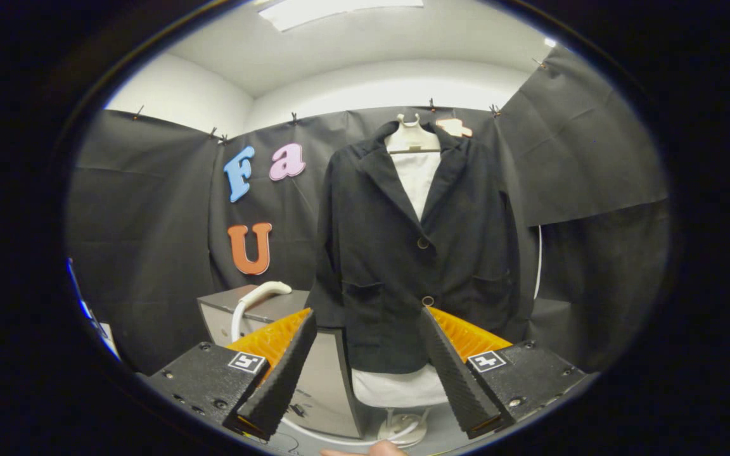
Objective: Iron the clothes twice with a garment steamer, once on the left side and once on the right side.
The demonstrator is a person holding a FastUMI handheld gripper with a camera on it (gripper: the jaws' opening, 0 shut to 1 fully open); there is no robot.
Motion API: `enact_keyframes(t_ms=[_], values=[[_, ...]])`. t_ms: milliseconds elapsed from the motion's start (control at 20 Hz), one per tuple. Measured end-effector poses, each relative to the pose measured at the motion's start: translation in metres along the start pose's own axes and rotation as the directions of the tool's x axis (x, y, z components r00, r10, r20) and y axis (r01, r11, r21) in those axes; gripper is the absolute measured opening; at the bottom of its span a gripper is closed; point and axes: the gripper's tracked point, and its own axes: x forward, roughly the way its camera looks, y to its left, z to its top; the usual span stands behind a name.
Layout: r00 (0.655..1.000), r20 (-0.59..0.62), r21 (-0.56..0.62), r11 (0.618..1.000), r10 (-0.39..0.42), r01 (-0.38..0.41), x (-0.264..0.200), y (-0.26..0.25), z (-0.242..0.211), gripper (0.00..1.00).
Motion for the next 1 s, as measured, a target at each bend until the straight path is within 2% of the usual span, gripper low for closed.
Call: enact_keyframes(t_ms=[250, 500, 800, 1000], values=[[1.0, 0.012, 0.001, 1.0, -0.009, 0.009, 0.017, 0.033, 0.01, 1.0], [0.999, 0.027, -0.006, 0.999, 0.042, -0.042, 0.038, 0.078, 0.034, 1.0], [0.979, -0.026, -0.015, 0.979, 0.202, -0.203, 0.097, 0.15, 0.031, 1.0], [0.939, -0.1, 0.004, 0.944, 0.328, -0.329, 0.165, 0.212, 0.01, 1.0]])
